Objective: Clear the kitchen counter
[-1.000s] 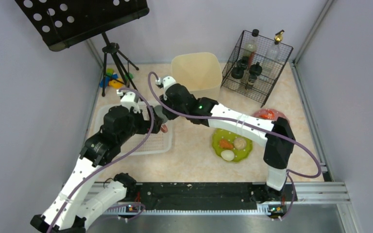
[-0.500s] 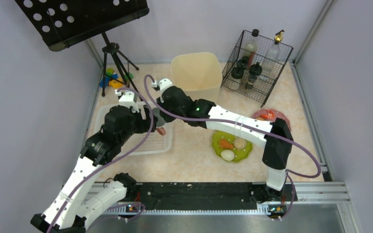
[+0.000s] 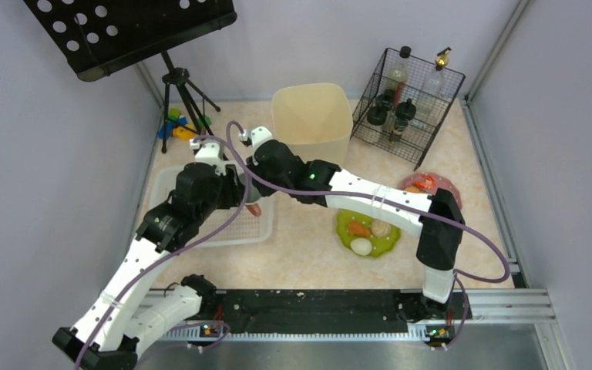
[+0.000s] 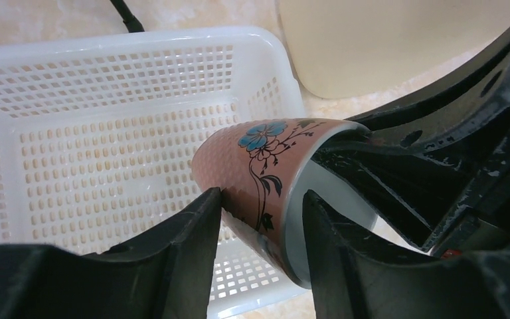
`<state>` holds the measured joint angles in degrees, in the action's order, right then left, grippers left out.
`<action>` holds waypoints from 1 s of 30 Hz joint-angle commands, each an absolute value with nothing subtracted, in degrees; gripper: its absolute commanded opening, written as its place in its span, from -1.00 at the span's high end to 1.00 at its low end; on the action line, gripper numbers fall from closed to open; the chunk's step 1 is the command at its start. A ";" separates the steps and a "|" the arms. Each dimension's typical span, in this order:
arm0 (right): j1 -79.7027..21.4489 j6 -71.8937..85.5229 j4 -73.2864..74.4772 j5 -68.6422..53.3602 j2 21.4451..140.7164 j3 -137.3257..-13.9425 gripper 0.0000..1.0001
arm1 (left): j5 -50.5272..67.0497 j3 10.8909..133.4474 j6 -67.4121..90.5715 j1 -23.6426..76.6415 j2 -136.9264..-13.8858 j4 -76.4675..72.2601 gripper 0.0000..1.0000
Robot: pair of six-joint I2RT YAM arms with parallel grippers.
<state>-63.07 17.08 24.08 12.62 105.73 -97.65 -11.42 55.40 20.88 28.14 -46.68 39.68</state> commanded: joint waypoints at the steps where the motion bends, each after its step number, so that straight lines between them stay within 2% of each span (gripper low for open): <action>1: -64.61 18.71 17.62 12.48 103.88 -101.14 1.00 | -12.30 56.69 20.60 28.28 -46.89 37.94 -0.01; 12: -65.45 19.82 14.77 10.43 102.86 -99.76 0.97 | -13.30 56.87 20.05 28.25 -46.84 39.06 0.52; 17: -65.68 20.53 13.62 9.24 102.24 -99.26 0.89 | -12.92 56.73 19.86 28.27 -46.77 39.02 1.00; 21: -65.76 21.28 12.11 7.83 101.54 -98.26 0.82 | -12.92 56.93 19.62 28.21 -46.64 39.27 1.00; 23: -65.75 21.55 11.16 7.14 101.35 -97.65 0.67 | -13.40 57.04 19.47 28.18 -46.63 39.80 1.00; 26: -65.75 21.90 9.86 5.91 100.86 -96.84 0.30 | -14.97 57.46 19.40 28.19 -46.90 40.73 1.00; 30: -65.82 22.31 8.97 5.00 99.94 -96.13 0.07 | -18.71 58.76 20.37 28.17 -48.62 42.80 1.00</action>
